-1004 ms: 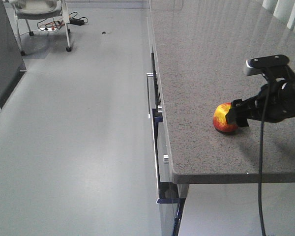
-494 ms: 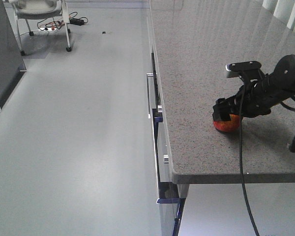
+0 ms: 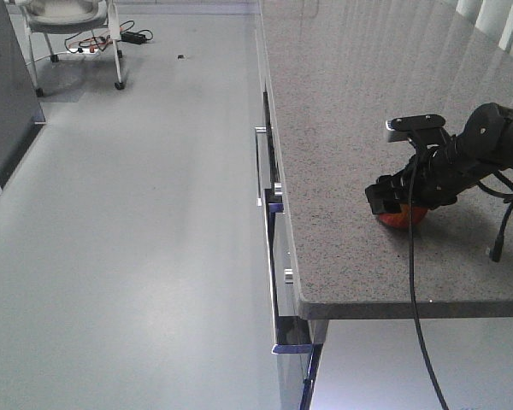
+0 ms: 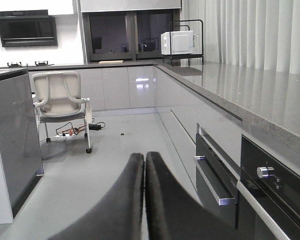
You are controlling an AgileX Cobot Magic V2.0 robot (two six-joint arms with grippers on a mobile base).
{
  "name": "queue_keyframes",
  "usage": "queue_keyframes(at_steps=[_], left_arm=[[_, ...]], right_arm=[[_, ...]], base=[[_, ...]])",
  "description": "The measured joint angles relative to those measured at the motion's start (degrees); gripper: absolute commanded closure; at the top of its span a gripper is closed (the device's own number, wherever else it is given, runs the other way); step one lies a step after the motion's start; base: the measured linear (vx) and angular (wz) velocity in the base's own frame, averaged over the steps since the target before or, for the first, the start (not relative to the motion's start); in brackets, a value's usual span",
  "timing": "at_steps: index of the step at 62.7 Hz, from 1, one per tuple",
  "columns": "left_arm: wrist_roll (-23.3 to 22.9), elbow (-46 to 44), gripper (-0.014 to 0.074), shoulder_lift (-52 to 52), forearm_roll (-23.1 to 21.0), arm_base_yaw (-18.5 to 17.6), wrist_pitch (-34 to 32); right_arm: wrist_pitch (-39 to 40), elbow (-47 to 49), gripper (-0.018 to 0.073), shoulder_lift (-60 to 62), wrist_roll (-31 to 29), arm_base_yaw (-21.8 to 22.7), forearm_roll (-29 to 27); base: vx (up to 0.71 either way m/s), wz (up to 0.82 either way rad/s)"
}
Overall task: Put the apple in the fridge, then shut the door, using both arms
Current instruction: 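Lift the apple off the counter with the right gripper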
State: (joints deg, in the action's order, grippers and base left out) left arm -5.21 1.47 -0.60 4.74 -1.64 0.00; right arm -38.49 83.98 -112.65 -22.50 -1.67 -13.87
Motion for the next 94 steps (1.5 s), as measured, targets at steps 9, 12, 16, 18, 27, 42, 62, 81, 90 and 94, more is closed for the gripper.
queue_keyframes(at_steps=[9,12,16,18,27,42,62,81,90,94], left_arm=[[0.0,0.0,0.0603,0.0,0.0,0.0,0.0],[0.0,0.0,0.0603,0.0,0.0,0.0,0.0],[0.0,0.0,0.0603,0.0,0.0,0.0,0.0],[0.0,0.0,0.0603,0.0,0.0,0.0,0.0],[0.0,0.0,0.0603,0.0,0.0,0.0,0.0],[0.0,0.0,0.0603,0.0,0.0,0.0,0.0],[0.0,0.0,0.0603,0.0,0.0,0.0,0.0],[0.0,0.0,0.0603,0.0,0.0,0.0,0.0],[0.0,0.0,0.0603,0.0,0.0,0.0,0.0],[0.0,0.0,0.0603,0.0,0.0,0.0,0.0]], right_arm=[[-1.1,-0.1,0.0239,2.4,0.0,0.0,-0.1],[-1.5,-0.3,0.0239,3.9,0.0,0.0,-0.2],[-1.9,-0.9,0.0239,6.3,0.0,0.0,-1.2],[-2.0,-1.5,0.0239,7.6,-0.1,0.0,-1.8],[0.4,-9.2,0.0239,15.8,-2.6,-1.3,-5.2],[4.8,-24.7,0.0239,29.7,-4.7,-10.3,-8.5],[0.4,-37.1,0.0239,47.8,-4.5,-20.7,-9.5],[-7.6,-42.1,0.0239,62.9,-4.5,-23.0,-14.8],[-8.9,-46.4,0.0239,71.1,-4.4,-23.0,-15.8],[-10.1,-48.1,0.0239,75.0,-4.4,-23.0,-16.4]], base=[[0.0,0.0],[0.0,0.0],[0.0,0.0],[0.0,0.0],[0.0,0.0],[0.0,0.0],[0.0,0.0],[0.0,0.0],[0.0,0.0],[0.0,0.0]])
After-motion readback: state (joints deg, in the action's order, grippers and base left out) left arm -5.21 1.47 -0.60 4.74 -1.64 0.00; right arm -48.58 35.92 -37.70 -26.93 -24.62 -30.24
